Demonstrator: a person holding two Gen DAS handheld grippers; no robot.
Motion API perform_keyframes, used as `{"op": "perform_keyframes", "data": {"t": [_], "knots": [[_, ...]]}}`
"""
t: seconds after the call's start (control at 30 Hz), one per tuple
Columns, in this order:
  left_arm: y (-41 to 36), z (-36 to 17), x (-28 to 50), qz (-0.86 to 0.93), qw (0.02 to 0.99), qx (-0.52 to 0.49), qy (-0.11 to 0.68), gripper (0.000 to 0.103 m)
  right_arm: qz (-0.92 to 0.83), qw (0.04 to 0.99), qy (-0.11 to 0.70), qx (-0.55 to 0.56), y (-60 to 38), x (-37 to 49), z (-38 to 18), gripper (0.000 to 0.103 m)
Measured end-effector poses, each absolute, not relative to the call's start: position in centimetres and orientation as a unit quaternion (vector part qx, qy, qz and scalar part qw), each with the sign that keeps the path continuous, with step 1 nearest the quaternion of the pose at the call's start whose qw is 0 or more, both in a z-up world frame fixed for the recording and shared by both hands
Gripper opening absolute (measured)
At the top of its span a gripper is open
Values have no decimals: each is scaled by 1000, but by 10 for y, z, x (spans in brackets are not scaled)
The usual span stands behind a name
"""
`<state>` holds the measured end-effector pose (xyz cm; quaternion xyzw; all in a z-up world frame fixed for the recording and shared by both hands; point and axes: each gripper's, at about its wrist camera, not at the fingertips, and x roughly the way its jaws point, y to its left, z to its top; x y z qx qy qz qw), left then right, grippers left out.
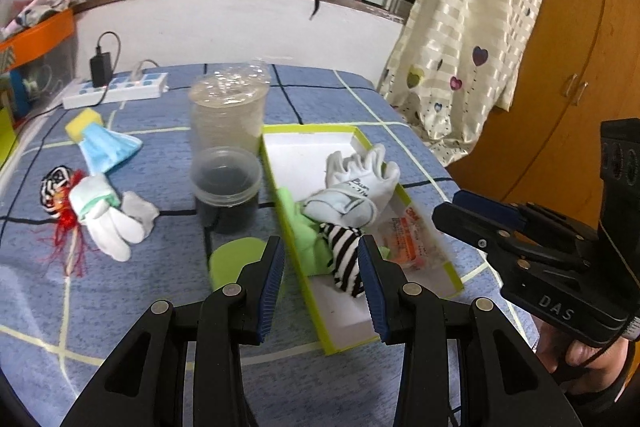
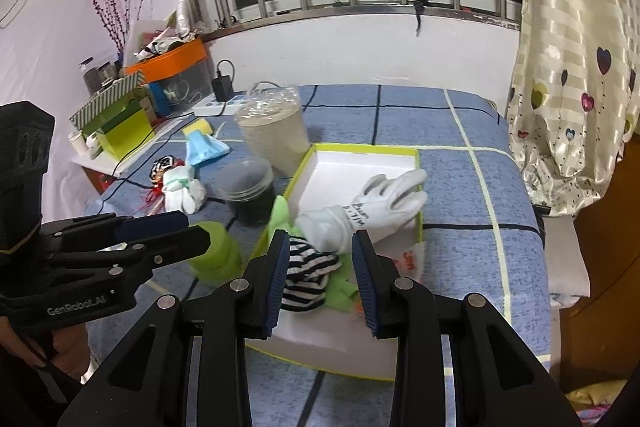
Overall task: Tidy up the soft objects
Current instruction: 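Withdraw both grippers from the tray toward the white sock with green band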
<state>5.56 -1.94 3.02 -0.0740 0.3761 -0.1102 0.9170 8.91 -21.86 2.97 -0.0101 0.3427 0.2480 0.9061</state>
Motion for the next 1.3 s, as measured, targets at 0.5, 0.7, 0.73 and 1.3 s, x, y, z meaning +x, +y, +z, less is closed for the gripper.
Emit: {"op": "perform_keyframes", "data": {"t": [0.5, 0.7, 0.73, 1.3], "knots": [[18, 32, 43, -57, 924, -82, 369, 37, 286, 901, 324, -38, -174, 71, 46, 34], [32, 31, 40, -48, 925, -86, 368, 37, 298, 898, 321, -46, -159, 68, 47, 34], [33, 31, 39, -46, 925, -86, 367, 37, 299, 897, 321, -47, -157, 68, 47, 34], [80, 22, 40, 1, 921, -118, 371, 37, 343, 879, 323, -71, -108, 71, 43, 34]]}}
